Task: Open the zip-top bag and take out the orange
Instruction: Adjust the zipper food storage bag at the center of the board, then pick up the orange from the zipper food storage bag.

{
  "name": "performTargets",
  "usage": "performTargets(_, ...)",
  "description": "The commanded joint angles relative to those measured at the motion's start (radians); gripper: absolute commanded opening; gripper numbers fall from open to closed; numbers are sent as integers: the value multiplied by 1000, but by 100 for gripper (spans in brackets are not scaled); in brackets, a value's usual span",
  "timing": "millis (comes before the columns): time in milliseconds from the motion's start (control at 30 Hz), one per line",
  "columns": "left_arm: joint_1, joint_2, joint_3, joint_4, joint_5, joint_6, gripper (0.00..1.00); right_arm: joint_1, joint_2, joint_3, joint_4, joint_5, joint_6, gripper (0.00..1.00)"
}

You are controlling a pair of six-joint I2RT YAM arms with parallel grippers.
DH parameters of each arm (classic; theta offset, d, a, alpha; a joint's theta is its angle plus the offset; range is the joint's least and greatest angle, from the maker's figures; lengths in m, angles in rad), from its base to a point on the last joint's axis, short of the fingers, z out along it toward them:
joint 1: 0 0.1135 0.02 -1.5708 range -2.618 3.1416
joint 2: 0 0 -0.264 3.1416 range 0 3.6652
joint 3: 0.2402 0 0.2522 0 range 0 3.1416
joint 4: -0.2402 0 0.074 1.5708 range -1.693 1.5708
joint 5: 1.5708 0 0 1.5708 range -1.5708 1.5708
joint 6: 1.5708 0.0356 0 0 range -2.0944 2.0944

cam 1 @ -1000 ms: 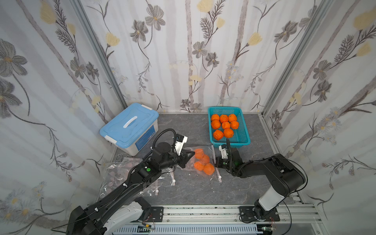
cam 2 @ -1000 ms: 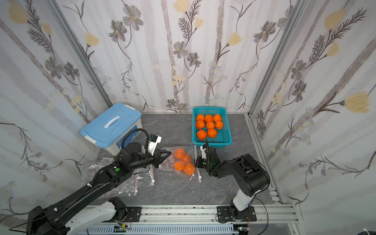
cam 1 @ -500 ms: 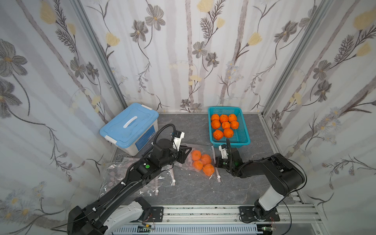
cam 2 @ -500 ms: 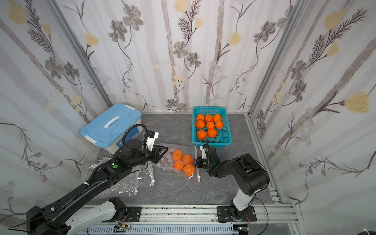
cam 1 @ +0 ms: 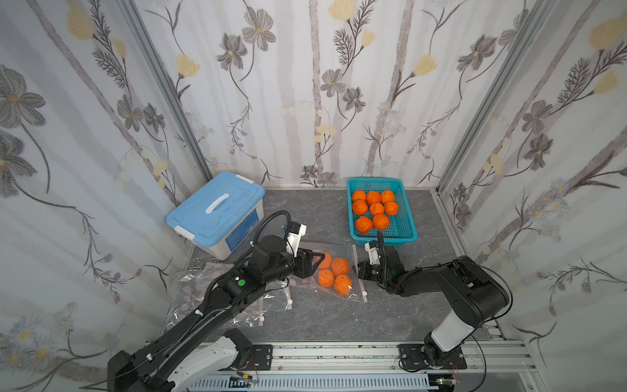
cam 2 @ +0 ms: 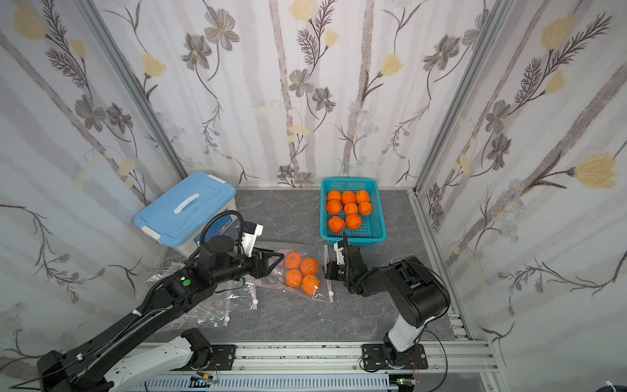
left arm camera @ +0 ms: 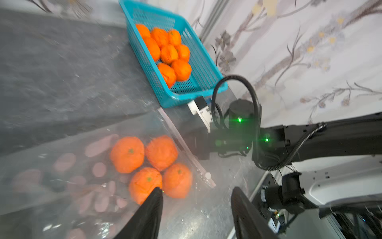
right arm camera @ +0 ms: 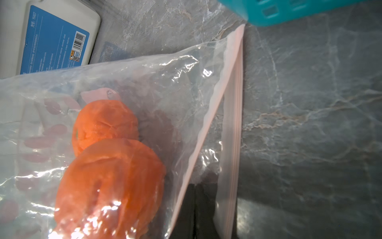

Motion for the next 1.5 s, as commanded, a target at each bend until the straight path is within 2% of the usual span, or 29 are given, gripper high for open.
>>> performTargets(0, -47, 122, 29, 29, -5, 18, 43, 2, -2, -4, -94, 36, 11, 0)
performTargets(67, -49, 196, 36, -12, -93, 9, 36, 1, -10, -4, -100, 36, 10, 0)
performTargets(200, -30, 242, -41, 51, -259, -12, 21, 1, -24, -6, -109, 37, 9, 0)
performTargets(267, -8, 243, -88, 95, -297, -25, 20, 1, -29, -8, -108, 34, 9, 0)
performTargets(400, 42, 337, -132, 157, -262, -44, 16, 2, -52, -21, -85, 13, 3, 0)
performTargets(600, 63, 446, -142, 222, -274, -36, 13, 5, -110, -47, -52, -17, -21, 0)
performTargets(800, 87, 557, -108, 281, -231, -7, 11, 33, -181, -70, -28, -49, -65, 4)
performTargets(1067, 91, 651, -39, 322, -182, 30, 9, 118, -182, -45, -25, -94, -114, 10)
performTargets(1200, 91, 683, -27, 331, -162, 52, 8, 142, -211, -38, -33, -74, -139, 19)
performTargets(1400, 89, 709, -9, 352, -119, 66, 7, 142, -276, -59, -41, 93, -152, 54)
performTargets(1467, 89, 709, -7, 361, -106, 69, 6, 142, -277, -47, -50, 122, -155, 62)
